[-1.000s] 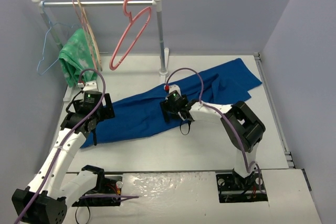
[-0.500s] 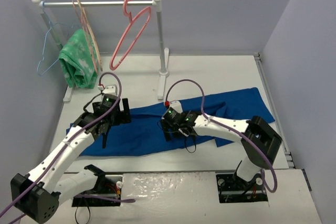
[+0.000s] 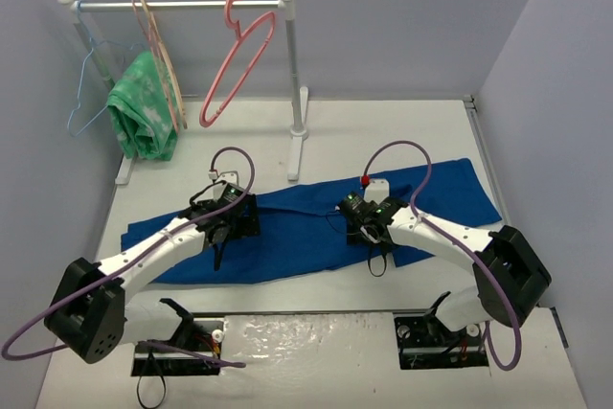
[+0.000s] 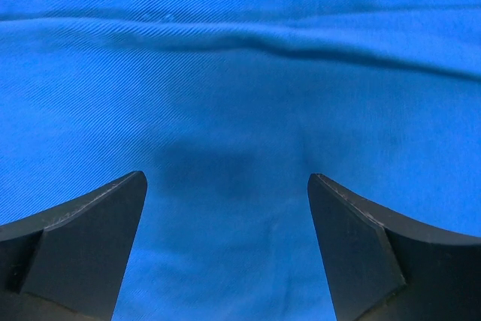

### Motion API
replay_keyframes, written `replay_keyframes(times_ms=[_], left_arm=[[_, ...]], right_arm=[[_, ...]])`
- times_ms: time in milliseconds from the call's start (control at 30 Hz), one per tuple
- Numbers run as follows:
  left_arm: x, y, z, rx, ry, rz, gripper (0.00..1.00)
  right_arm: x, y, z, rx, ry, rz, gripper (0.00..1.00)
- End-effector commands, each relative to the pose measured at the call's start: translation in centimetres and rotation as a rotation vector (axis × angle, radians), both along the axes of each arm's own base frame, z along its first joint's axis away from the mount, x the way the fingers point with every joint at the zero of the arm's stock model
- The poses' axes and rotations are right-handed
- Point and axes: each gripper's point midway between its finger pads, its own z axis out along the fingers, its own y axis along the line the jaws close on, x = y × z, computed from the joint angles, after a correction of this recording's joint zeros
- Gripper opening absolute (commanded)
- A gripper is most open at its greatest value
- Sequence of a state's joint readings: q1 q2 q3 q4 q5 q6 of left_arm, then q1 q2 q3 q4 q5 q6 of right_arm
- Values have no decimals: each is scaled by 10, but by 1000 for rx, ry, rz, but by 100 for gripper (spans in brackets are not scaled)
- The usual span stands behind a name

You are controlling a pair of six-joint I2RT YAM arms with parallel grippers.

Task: Place the trousers on the hanger
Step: Fold the trousers at the center of the board.

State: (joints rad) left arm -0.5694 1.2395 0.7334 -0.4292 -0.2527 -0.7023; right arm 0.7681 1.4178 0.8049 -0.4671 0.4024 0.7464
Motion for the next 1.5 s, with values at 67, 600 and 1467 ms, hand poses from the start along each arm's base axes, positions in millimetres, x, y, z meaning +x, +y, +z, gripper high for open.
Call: replay_keyframes(times_ms=[67,600,1467], left_arm=[[40,-27,-5,-65,-53,59,86],[31,82,-47,-14,47,441,82],[28,22,104,30,-371,82,82]], right_arm=[[14,-42,9,-73,-93,-183,77],[35,-52,-4,-92,-64,-170,33],[57,-67,163,-36,-112,-37,0]])
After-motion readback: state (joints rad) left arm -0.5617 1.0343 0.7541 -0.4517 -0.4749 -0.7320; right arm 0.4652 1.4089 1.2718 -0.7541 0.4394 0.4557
